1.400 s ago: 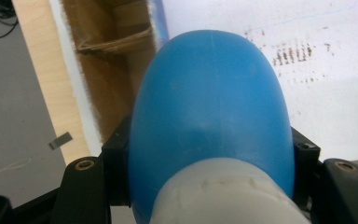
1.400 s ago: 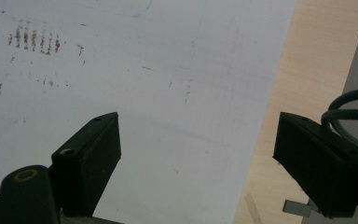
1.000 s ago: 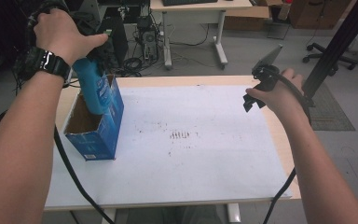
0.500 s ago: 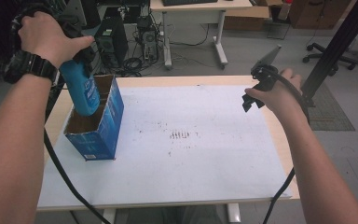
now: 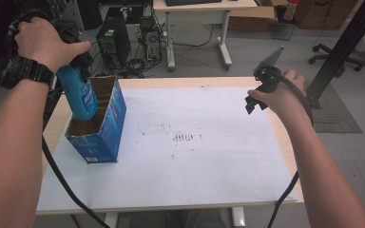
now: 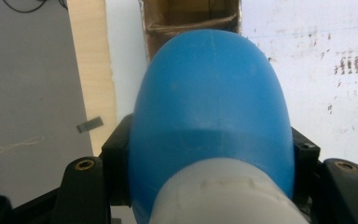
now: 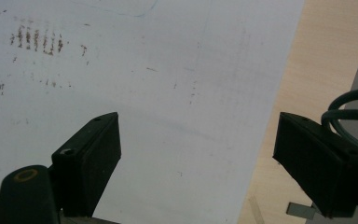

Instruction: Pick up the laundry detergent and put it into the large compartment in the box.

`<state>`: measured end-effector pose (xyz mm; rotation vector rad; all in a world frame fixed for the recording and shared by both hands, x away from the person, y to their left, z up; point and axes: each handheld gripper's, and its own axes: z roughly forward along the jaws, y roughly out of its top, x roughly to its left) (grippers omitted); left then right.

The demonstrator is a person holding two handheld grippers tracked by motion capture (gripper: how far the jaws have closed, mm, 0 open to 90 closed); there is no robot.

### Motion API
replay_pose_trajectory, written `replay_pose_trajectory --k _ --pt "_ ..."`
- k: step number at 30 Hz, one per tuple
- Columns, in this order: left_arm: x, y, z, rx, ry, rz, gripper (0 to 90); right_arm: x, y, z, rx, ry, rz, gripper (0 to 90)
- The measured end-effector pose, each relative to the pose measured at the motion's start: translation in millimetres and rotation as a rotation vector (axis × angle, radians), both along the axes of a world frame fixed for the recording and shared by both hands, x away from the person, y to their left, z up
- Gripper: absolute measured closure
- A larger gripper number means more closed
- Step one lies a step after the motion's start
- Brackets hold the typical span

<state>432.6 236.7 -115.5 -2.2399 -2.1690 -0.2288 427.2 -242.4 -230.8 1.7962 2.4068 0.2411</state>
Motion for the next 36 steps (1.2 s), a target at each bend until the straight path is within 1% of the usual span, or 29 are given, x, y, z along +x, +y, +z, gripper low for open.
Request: replay_pose_trajectory --k 6,9,12,18,23,26,27,33,34,36 --pt "2.6 3.8 -9.2 0.003 0.015 0.011 37.8 0.1 -1.6 -1.3 -0.003 0.004 -0.004 14.8" --pt "3.9 4.8 -13.3 0.003 0.012 0.015 37.8 0.2 -1.4 -1.7 -0.007 0.005 -0.005 14.8" --pt "6.0 7.6 -21.1 -0.005 0.021 0.016 37.8 0.3 -1.3 -2.9 -0.008 0.006 -0.004 14.8" --pt "8.5 13.1 -34.7 -0.028 0.023 0.018 37.8 1.3 -0.2 -7.5 -0.010 0.014 -0.003 14.8" --pt "10.6 16.0 -44.5 -0.027 0.026 0.022 37.8 1.9 0.4 -8.9 -0.012 0.015 -0.003 15.0" --pt "11.9 17.3 -51.1 -0.026 0.035 0.020 37.8 2.2 0.5 -9.8 -0.014 0.016 -0.001 15.0" --pt "12.3 17.9 -53.3 -0.029 0.031 0.020 37.8 2.3 0.8 -10.3 -0.015 0.016 -0.001 15.0" --pt "15.3 20.2 -67.9 -0.041 0.046 0.017 37.7 3.0 2.5 -12.9 -0.020 0.021 -0.001 15.0" --pt "15.3 20.2 -67.9 -0.041 0.046 0.017 37.8 3.0 2.5 -12.9 -0.020 0.021 -0.001 15.0" --pt "16.4 22.1 -74.0 -0.047 0.056 0.015 37.8 3.1 3.4 -13.8 -0.022 0.023 0.000 15.0"
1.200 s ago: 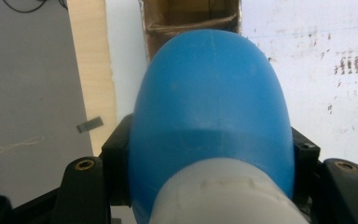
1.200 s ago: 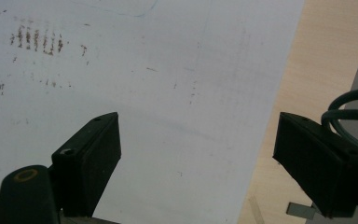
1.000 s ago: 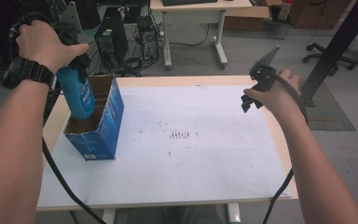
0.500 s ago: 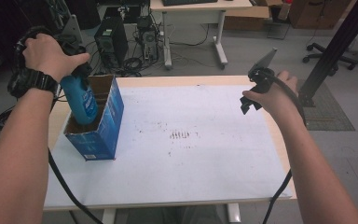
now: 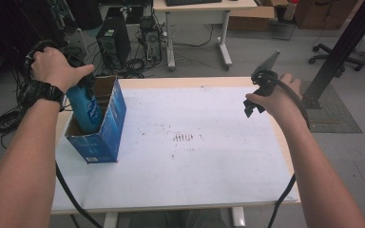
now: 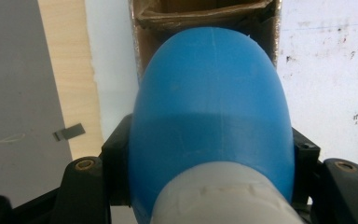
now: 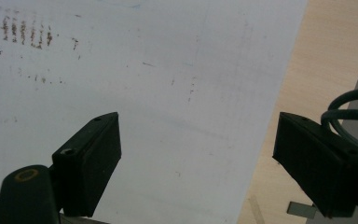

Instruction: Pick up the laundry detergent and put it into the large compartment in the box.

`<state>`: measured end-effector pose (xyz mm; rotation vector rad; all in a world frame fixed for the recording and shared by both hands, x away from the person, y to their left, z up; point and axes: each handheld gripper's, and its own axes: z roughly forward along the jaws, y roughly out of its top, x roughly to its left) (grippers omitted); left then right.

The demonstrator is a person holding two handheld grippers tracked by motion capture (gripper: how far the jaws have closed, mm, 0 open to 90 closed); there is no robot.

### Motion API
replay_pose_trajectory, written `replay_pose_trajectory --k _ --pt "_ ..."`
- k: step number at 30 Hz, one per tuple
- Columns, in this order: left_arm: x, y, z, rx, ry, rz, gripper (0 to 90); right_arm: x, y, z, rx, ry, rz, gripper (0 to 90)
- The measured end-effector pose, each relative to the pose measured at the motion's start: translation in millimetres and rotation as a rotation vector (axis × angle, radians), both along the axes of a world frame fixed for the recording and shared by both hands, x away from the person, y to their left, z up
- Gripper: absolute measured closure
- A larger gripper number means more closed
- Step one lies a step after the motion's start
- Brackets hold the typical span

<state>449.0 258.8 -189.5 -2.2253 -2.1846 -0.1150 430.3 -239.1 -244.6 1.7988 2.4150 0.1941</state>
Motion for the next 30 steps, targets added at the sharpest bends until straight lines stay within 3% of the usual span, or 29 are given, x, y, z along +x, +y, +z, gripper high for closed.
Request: replay_pose_trajectory --k 13,30 --pt "3.7 0.4 -20.6 0.000 -0.004 -0.005 37.8 0.0 0.8 -4.0 -0.012 0.007 0.004 15.0" --pt "8.1 -0.1 -49.0 -0.010 0.030 -0.004 37.7 -2.4 -6.2 -7.1 -0.013 0.011 -0.007 15.0"
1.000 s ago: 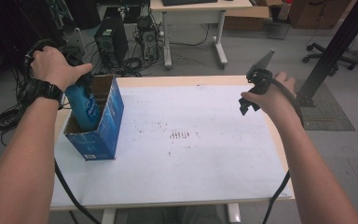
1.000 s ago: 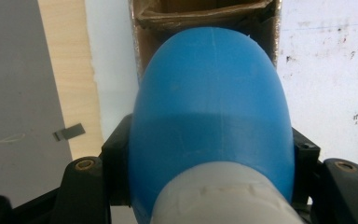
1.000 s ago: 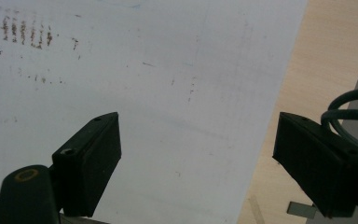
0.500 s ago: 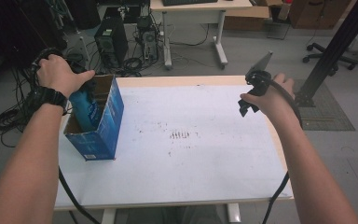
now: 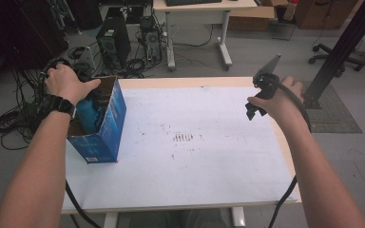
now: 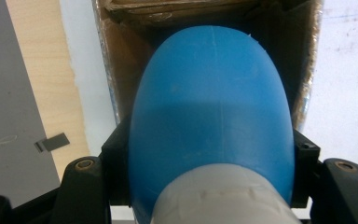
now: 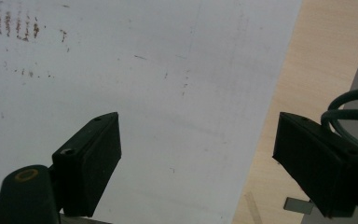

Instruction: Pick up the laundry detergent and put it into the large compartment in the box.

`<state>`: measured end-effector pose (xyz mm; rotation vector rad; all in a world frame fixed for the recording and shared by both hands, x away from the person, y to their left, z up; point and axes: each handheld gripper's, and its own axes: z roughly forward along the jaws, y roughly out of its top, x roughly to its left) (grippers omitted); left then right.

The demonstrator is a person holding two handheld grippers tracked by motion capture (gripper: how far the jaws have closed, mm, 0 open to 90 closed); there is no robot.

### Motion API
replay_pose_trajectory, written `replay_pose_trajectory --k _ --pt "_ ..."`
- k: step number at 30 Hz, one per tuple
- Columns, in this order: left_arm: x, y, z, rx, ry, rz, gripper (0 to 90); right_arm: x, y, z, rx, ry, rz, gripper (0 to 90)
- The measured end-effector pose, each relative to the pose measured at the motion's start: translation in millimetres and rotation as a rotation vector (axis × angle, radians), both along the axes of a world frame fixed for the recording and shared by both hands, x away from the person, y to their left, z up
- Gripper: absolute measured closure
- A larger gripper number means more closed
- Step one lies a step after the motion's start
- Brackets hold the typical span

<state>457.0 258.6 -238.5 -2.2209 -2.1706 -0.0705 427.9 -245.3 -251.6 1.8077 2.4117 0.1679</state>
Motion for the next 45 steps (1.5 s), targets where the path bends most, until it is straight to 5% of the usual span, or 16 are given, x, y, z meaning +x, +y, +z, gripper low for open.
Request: replay_pose_trajectory --k 27,45 --pt "3.7 -1.8 -42.6 -0.017 0.031 -0.013 37.6 -1.5 -1.5 -1.6 -0.002 0.002 0.004 14.9" --pt "2.7 3.2 -48.9 -0.018 0.034 -0.020 37.3 -1.9 -2.4 -3.4 0.003 0.003 0.006 14.9"
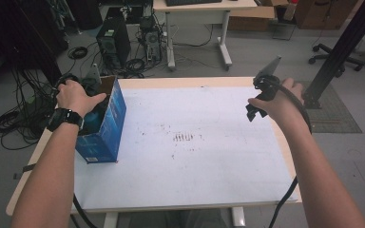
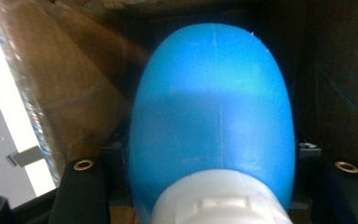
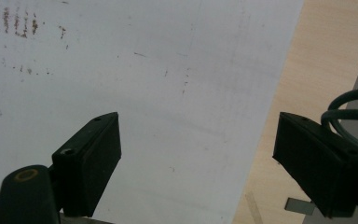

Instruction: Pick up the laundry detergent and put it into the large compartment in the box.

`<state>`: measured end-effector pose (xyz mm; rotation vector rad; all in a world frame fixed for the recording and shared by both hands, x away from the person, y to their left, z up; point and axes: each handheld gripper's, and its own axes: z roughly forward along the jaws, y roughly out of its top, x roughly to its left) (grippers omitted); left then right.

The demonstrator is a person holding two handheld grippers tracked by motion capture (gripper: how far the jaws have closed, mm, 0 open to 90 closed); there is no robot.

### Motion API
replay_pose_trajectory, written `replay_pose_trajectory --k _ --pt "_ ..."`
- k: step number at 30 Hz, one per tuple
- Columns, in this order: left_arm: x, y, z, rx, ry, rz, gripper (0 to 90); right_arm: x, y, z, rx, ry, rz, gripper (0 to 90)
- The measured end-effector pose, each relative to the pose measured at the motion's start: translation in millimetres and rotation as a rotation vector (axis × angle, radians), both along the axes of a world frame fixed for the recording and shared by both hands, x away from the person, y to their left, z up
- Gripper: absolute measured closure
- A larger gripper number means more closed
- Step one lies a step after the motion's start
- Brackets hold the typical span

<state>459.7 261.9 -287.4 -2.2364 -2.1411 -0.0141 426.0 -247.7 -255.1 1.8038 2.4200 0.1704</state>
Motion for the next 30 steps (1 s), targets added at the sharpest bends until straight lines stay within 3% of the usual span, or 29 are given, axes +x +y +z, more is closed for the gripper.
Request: replay_pose_trajectory --k 14,27,30 --pt "-1.9 1.4 0.2 0.008 0.004 0.000 36.3 0.3 2.0 -1.1 0.001 0.003 0.004 14.9" --pt "-6.4 -2.2 15.6 0.001 0.001 0.014 26.0 -0.8 1.3 -2.3 0.006 0.004 0.006 14.8" --pt "-7.7 -2.6 21.7 0.025 0.006 0.028 23.7 -1.2 1.6 -1.2 0.007 0.003 0.007 14.8"
